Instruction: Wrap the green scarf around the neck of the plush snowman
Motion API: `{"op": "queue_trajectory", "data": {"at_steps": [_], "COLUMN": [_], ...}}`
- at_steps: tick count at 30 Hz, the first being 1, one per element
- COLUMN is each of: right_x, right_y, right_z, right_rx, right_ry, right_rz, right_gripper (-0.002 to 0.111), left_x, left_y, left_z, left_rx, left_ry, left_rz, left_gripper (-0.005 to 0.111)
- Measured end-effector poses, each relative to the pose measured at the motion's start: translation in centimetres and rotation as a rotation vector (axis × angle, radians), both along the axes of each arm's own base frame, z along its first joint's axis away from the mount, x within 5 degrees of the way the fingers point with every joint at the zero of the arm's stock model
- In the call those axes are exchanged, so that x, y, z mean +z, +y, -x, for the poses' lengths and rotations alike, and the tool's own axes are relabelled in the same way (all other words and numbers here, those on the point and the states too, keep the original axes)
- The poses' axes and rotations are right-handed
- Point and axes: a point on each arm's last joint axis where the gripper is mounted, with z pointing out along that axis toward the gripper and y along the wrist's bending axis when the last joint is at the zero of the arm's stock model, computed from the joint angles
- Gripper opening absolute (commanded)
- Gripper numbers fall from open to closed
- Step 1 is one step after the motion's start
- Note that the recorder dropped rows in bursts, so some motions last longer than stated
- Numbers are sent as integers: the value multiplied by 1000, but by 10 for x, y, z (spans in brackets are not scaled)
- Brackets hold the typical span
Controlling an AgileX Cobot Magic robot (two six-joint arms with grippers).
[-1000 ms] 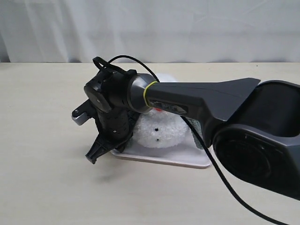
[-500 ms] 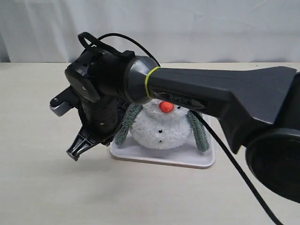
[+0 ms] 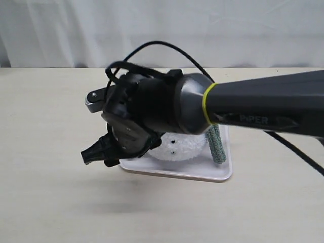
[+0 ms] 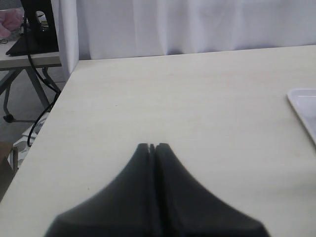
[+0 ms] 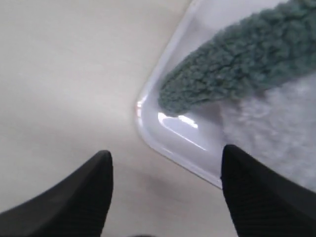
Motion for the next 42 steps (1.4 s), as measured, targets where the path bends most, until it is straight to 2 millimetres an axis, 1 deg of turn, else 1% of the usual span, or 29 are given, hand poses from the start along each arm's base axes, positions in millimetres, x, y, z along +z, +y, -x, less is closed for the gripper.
{"op": "queue_trajectory", "data": {"at_steps": [1,2,3,4,5,8,11,13,17,22,24,27,28,36,39,42], "right_x": [-6,-21,-27,-38,-43,-56,-65,-71,-71,-70,-69,-68,-68,-65,-65,-65], "right_y": [0,2,1,1,0,-11,-2,-1,-9,-10,-10,-10,-10,-11,-11,-11], "right_z": [1,5,6,6,5,-6,-8,-10,-17,-20,-20,-22,-22,-26,-26,-27], "right_rx": [-7,-23,-32,-48,-58,-110,-58,-47,-72,-70,-62,-41,-37,-44,-44,-37], "right_ry": [-1,1,3,-2,-2,-16,-29,-43,-102,-128,-137,-162,-169,-220,-224,-231], "right_rz": [-35,-113,-136,-176,-174,-136,-201,-218,-147,-140,-137,-126,-125,-127,-125,-120], "right_gripper": [61,61,61,61,61,61,61,61,61,61,57,49,47,46,39,24], "left_x": [0,0,0,0,0,0,0,0,0,0,0,0,0,0,0,0], "left_y": [0,0,0,0,0,0,0,0,0,0,0,0,0,0,0,0], "left_z": [0,0,0,0,0,0,0,0,0,0,0,0,0,0,0,0], "left_rx": [0,0,0,0,0,0,0,0,0,0,0,0,0,0,0,0], "left_ry": [0,0,0,0,0,0,0,0,0,0,0,0,0,0,0,0], "left_rz": [0,0,0,0,0,0,0,0,0,0,0,0,0,0,0,0], "left_gripper": [0,0,0,0,0,0,0,0,0,0,0,0,0,0,0,0]}}
